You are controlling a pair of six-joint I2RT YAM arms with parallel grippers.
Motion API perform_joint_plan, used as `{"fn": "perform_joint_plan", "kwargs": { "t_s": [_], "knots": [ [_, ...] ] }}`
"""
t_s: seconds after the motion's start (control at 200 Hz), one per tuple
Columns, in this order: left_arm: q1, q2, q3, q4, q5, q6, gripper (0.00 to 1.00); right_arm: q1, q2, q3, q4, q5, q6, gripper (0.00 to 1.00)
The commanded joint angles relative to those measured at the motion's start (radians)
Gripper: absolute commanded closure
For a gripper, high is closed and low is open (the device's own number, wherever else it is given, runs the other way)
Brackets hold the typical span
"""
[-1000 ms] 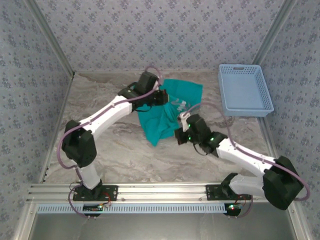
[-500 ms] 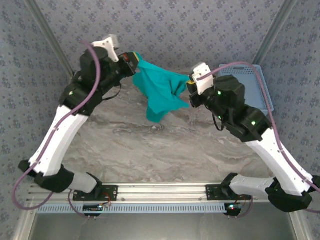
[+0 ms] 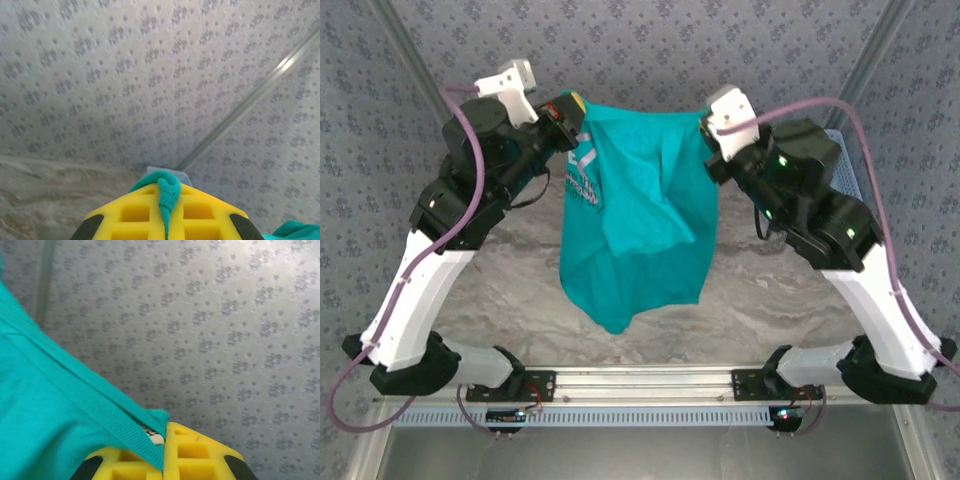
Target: Fold the inside-out t-shirt
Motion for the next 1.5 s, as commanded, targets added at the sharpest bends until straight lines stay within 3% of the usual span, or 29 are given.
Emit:
{"fn": "perform_joint_plan", "kwargs": {
  "t_s": [0.0,0.225,0.365,0.465,0.545,0.63,0.755,0.934,1.029,1.089,1.129,1.154,1.204,1.279,1.399,1.494],
  "knots": [
    [0.07,0.072,0.106,0.053,-0.144,0.129,1.0,-0.163,0.094,0.101,0.053,-0.048,0.061,1.0],
    [0.227,0.313,0.305,0.04,-0.071,0.113,1.0,-0.372,0.41,0.385,0.051,-0.144,0.125,1.0],
    [0.308,0.465,0.475,0.044,0.045,0.079,1.0,-0.448,0.662,0.766,-0.012,-0.133,0.144,1.0],
    [0.339,0.585,0.697,-0.037,0.083,0.097,1.0,-0.455,0.754,0.954,-0.035,-0.121,0.145,1.0],
    [0.343,0.632,0.806,-0.122,0.105,0.11,1.0,-0.446,0.737,0.952,-0.033,-0.132,0.123,1.0],
    [0.344,0.609,0.772,-0.187,0.143,0.107,1.0,-0.429,0.659,0.817,-0.028,-0.141,0.086,1.0],
    [0.344,0.475,0.481,-0.194,0.2,0.082,1.0,-0.394,0.457,0.398,0.083,-0.135,0.042,1.0],
    [0.344,0.102,-0.394,0.199,0.204,-0.091,1.0,-0.292,0.1,-0.392,0.377,-0.138,-0.03,1.0],
    [0.335,-0.052,-0.742,0.278,0.211,-0.197,0.86,-0.219,-0.038,-0.709,0.41,-0.12,0.0,1.0],
    [0.319,-0.144,-0.955,0.316,0.208,-0.3,0.84,-0.158,-0.097,-0.892,0.402,-0.109,0.028,1.0],
    [0.305,-0.205,-1.096,0.358,0.205,-0.373,0.76,-0.105,-0.121,-0.992,0.381,-0.081,0.052,1.0],
    [0.291,-0.243,-1.173,0.367,0.204,-0.417,0.69,-0.068,-0.131,-1.043,0.363,-0.062,0.072,0.99],
    [0.262,-0.323,-1.296,0.349,0.196,-0.516,0.55,0.014,-0.151,-1.128,0.307,-0.017,0.159,0.68],
    [0.217,-0.461,-1.407,0.256,0.187,-0.564,0.48,0.11,-0.189,-1.219,0.247,0.001,0.266,0.48],
    [0.185,-0.643,-1.459,0.087,0.113,-0.555,0.47,0.151,-0.221,-1.25,0.169,-0.102,0.343,0.39],
    [0.193,-0.641,-1.422,0.082,0.092,-0.41,0.44,0.139,-0.158,-1.146,0.124,-0.148,0.322,0.39]
  ]
}}
